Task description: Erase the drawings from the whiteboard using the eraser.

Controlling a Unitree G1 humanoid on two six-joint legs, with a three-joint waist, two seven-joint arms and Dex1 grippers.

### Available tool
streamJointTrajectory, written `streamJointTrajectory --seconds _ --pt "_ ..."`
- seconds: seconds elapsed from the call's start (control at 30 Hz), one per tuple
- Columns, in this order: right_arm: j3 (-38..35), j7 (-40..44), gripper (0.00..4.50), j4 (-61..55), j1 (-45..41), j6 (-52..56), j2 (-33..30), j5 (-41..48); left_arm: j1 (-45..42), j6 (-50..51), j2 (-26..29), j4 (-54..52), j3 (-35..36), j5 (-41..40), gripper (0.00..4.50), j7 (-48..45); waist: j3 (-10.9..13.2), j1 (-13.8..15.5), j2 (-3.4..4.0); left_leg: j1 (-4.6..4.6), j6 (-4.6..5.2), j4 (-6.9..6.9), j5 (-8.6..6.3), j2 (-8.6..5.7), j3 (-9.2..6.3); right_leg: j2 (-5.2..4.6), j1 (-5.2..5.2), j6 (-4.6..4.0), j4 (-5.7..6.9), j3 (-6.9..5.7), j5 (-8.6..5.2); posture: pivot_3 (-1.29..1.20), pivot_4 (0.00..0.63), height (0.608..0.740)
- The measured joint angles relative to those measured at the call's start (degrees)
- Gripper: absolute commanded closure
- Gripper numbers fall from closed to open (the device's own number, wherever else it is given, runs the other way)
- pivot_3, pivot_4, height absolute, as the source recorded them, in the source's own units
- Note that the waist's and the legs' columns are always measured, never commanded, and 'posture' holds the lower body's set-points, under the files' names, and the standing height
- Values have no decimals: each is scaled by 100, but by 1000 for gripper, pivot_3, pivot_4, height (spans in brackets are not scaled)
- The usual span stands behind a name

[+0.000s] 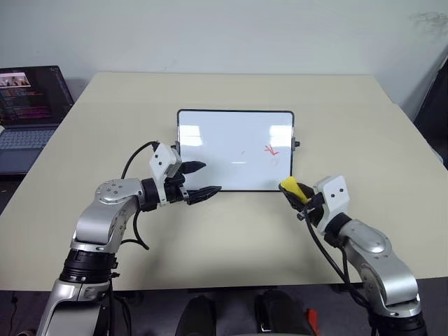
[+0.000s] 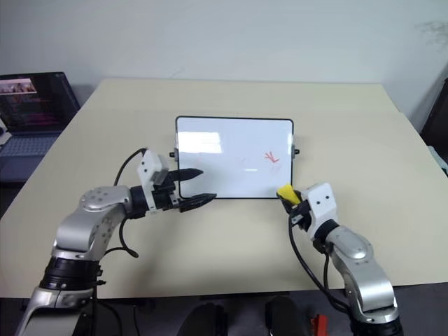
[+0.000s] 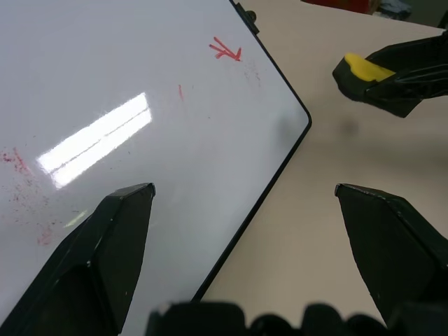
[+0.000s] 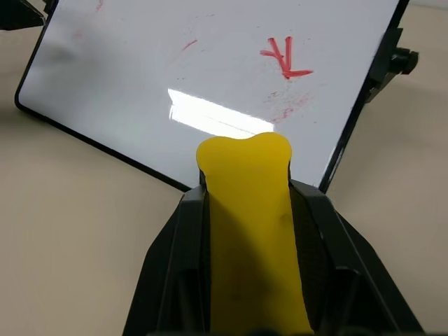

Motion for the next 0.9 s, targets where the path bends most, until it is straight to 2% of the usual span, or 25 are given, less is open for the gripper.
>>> streamJointTrajectory --seconds 0.4,0.6,0.9 --pt "210 -161 3300 33 -60 -92 19 -57 -71 -115 0 65 -83 131 0 -72 0 13 0 -4 0 1 0 1 2 -2 1 -6 -5 3 4 0 150 740" --pt "177 -459 3300 788 -1384 -298 59 -391 -79 -73 -19 58 -172 121 0 -72 0 11 0 -1 0 3 0 -1 2 2 3 -16 -2 2 10 0 150 740" --pt "141 -564 3301 1789 -2693 40 288 -420 -294 67 11 -4 -222 110 0 -139 0 17 0 -8 0 1 0 3 3 -3 1 -23 -8 3 13 0 150 740"
